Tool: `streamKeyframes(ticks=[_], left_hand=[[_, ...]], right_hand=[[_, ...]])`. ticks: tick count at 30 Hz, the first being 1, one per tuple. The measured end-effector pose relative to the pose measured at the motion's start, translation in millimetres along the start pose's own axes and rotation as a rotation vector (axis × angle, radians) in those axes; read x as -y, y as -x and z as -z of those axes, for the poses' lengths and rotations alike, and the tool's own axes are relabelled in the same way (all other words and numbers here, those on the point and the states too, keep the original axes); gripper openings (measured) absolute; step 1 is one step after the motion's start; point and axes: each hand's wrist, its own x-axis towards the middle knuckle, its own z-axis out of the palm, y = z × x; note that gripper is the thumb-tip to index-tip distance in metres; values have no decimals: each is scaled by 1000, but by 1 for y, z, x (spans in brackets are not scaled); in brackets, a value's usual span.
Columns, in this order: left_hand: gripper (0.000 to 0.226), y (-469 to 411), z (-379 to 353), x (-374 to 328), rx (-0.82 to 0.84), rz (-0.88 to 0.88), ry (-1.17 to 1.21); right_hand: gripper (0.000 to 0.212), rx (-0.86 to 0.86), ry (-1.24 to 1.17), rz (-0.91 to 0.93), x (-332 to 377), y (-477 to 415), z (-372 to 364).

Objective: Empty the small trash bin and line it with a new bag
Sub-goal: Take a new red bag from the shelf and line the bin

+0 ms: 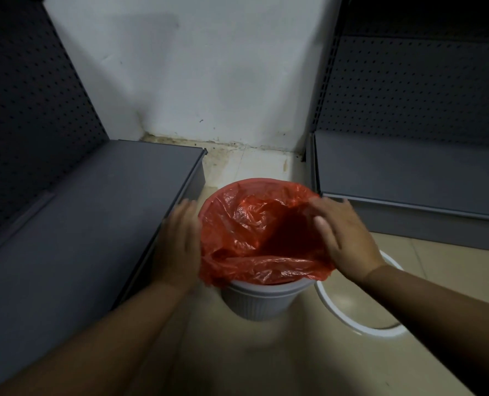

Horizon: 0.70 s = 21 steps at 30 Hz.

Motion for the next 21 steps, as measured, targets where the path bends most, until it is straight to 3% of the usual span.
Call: streamKeyframes(ticks=[2,4,6,8,10,12,15,19,21], left_hand=[[71,-7,2,-18,221,-339,-229],[77,-8,2,-28,444,-501,-439],[77,-4,1,-31,633,-563,-593],[61,-1,1,-29,722,-589,-626],[43,3,4,-25,717,-580,-522],[41,9,9,-21,637,-574,-429],[42,19,18,-14,437,-819,-390],[18,33,22,-5,384,-1162,-475],[8,41,19,5,447,-1177,-520]], right_hand=[[65,297,105,250,7,-4,4],[73,525,164,363,7,-2,1],[66,626,176,361,5,2,-1],[58,601,86,327,0,5,0],[46,528,-14,324,-2,8,3],[33,375,2,445,0,11,6],[25,173,182,711,9,20,11],[24,168,318,942,4,38,4],[19,254,376,954,-3,46,-4]])
